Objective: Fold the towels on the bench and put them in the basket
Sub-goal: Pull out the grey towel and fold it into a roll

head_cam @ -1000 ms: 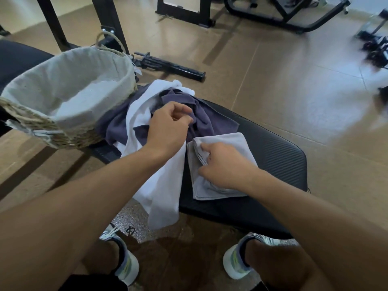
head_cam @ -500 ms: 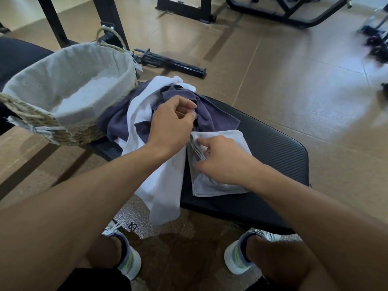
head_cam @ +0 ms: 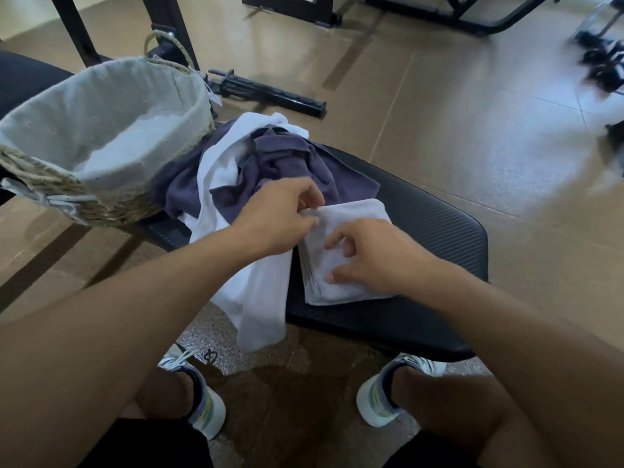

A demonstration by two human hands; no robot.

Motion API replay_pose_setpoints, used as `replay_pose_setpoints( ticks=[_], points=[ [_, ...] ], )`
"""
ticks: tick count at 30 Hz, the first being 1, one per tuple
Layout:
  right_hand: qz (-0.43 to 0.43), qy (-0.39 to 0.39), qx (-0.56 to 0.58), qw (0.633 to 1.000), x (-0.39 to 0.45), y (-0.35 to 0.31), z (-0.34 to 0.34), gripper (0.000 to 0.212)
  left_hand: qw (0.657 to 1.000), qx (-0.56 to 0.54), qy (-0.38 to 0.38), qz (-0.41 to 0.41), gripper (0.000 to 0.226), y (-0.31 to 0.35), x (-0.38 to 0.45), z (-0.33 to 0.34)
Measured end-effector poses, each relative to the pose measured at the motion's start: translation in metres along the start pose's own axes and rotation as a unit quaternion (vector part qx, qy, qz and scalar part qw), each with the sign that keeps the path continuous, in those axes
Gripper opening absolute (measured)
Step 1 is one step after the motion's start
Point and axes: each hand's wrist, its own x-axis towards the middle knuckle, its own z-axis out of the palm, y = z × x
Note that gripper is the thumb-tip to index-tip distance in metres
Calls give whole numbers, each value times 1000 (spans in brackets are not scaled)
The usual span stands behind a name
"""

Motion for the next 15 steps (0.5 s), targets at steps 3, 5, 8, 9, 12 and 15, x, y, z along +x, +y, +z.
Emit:
replay_pose_setpoints(
  ticks=[3, 5, 8, 9, 12, 15],
  points=[
    [-31, 30, -36, 998, -1, 5, 15, 62, 983, 166, -58, 58, 28, 0, -5, 3],
    [-45, 65, -64, 995, -3, 7, 25, 66, 968, 227, -59, 88, 32, 2, -5, 4],
    [-45, 117, -155, 980, -12, 3, 46, 74, 963, 248, -60, 89, 35, 1, -3, 7],
    [-40, 133, -173, 975, -15, 1, 54, 74, 962, 251, -58, 88, 35, 1, -3, 9],
    [-38, 167, -149, 974, -20, 1, 65, 71, 961, 260, -12, 92, 31, 4, -6, 15],
    [-43, 107, -56, 992, -16, 6, 46, 65, 961, 250, 31, 112, 30, 3, -9, 17]
  ],
)
